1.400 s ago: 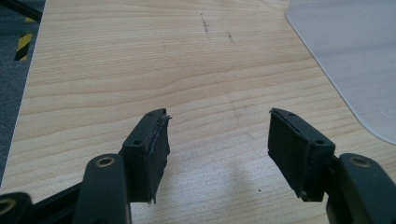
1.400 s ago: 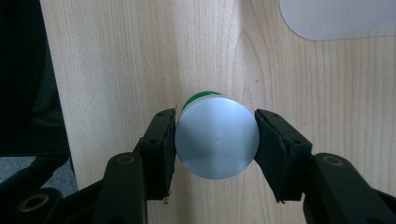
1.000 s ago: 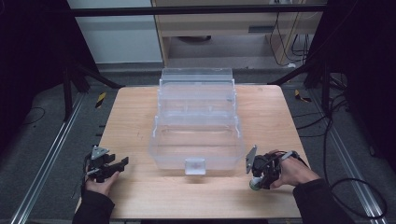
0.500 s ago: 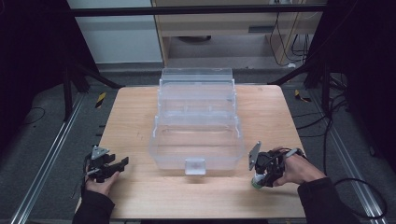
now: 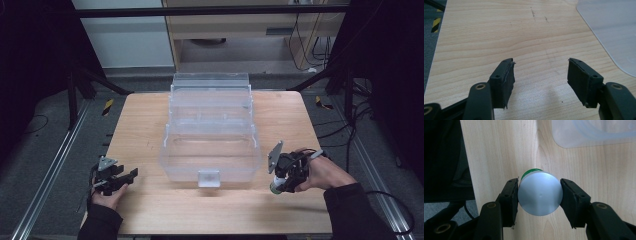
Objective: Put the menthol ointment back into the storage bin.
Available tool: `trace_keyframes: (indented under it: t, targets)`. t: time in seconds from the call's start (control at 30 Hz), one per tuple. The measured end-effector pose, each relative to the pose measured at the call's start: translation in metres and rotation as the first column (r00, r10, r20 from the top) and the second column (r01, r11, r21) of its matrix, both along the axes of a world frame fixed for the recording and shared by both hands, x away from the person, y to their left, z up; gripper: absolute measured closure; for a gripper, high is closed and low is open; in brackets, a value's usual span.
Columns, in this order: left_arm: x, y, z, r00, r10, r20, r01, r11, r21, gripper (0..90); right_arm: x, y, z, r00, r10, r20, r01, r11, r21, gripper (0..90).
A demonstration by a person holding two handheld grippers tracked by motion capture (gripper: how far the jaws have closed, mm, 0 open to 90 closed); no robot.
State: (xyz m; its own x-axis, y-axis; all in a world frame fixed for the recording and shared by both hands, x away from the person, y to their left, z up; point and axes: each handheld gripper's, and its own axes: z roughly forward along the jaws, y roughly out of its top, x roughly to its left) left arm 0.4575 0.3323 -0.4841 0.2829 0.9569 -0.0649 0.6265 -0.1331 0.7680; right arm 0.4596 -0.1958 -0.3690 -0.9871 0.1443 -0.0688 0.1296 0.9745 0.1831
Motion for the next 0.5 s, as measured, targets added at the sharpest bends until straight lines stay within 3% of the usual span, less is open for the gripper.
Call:
trace_keyframes:
  t: [0.5]
  targets:
    - [0.0, 0.0, 0.0, 1.0, -0.001, 0.001, 0.001, 1.0, -0.001, 37.7, 0.008, 0.007, 0.037, 1.0, -0.005, 0.004, 0.005, 0.9998, 0.021, 50.1]
